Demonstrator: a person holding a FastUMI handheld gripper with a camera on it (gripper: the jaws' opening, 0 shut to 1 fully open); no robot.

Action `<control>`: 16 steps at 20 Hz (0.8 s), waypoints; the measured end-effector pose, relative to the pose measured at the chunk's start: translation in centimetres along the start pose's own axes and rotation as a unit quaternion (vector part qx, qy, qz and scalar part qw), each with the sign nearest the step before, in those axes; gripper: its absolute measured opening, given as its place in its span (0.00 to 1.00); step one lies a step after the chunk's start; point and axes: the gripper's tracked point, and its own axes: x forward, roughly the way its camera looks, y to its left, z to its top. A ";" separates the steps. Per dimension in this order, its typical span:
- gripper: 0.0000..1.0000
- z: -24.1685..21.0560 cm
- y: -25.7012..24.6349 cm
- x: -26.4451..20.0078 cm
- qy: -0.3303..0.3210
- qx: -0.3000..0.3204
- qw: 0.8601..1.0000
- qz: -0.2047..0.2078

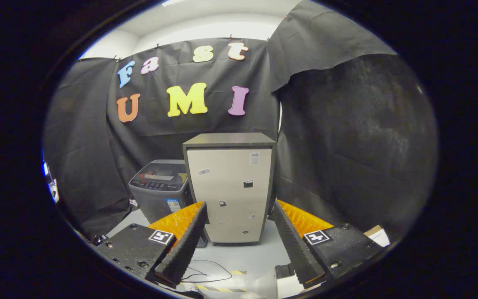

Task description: Put the clothes into the washing machine and then close the washing machine lid.

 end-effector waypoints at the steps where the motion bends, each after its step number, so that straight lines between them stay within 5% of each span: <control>1: 0.99 0.2 0.0 -0.1 0.000 -0.001 1.000 0.001; 16: 0.99 0.6 -2.1 -0.1 0.003 -0.003 1.000 0.003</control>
